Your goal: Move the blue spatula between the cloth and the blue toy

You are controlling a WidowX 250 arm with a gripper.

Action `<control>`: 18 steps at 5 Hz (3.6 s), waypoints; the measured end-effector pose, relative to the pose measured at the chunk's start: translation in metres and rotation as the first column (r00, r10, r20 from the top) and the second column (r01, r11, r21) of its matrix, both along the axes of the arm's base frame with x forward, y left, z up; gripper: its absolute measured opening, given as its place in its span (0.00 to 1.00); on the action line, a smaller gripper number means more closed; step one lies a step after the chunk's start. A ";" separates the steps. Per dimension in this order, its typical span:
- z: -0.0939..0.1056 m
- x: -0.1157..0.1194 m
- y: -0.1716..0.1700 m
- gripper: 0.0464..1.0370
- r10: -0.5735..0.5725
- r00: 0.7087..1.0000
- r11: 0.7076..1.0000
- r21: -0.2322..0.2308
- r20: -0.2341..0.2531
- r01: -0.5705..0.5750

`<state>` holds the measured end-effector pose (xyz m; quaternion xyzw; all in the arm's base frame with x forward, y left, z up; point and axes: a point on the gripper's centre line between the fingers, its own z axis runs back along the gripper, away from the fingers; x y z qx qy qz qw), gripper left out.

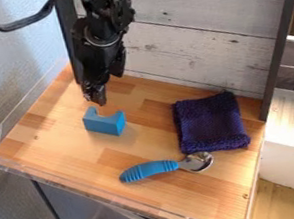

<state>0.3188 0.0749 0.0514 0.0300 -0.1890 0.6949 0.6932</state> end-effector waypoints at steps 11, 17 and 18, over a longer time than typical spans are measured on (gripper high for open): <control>-0.099 -0.048 -0.080 0.40 0.240 0.960 0.950 -0.167 -0.147 -0.263; 0.009 -0.045 0.036 0.38 0.166 0.979 0.986 -0.017 -0.120 -0.169; 0.026 -0.036 0.068 0.38 0.141 0.986 0.990 0.035 -0.088 -0.138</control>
